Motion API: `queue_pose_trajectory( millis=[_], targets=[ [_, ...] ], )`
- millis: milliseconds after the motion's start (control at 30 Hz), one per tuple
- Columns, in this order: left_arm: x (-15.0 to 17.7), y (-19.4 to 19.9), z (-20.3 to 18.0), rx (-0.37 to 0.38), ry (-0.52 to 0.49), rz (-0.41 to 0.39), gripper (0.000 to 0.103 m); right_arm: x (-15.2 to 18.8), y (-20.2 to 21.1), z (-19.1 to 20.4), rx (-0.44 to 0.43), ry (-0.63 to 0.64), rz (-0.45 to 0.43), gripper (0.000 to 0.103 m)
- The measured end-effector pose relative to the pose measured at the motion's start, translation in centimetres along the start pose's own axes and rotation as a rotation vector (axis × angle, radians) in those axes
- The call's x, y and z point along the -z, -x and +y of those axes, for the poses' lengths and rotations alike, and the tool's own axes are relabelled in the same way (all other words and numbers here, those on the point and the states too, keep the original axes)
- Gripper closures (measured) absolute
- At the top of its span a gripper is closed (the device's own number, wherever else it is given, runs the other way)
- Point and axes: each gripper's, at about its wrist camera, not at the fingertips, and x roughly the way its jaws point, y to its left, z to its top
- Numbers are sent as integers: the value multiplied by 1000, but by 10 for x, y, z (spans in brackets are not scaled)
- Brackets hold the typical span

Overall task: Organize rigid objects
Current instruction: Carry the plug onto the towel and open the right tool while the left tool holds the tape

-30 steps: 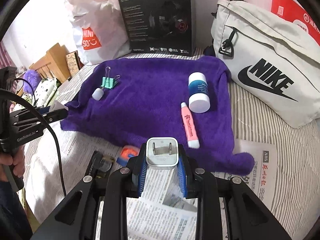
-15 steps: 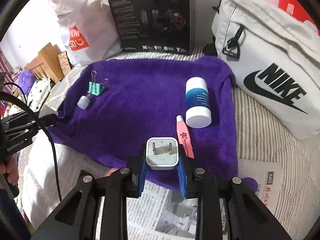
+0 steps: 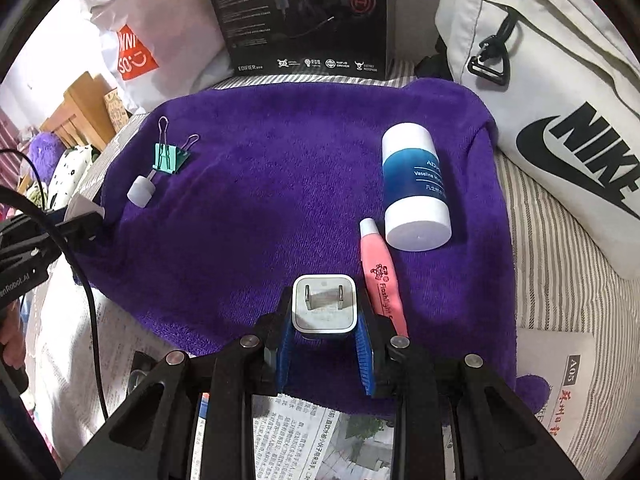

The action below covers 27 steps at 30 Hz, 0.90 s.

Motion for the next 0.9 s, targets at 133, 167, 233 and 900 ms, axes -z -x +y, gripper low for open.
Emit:
queue_pose_trajectory(
  millis=[133, 167, 233, 900],
  targets=[
    [-1, -4, 2, 0, 3, 4, 76, -1, 0, 1, 3, 10, -2, 76],
    [-2, -7, 1, -5, 1, 8, 76, 0, 0, 2, 9, 14, -4, 76],
    [-3, -12, -1, -7, -11, 18, 76, 1, 0, 2, 12, 20, -5, 75],
    [-2, -40, -5, -45, -43, 81, 75, 14, 28, -5, -8, 0, -48, 47]
  ],
)
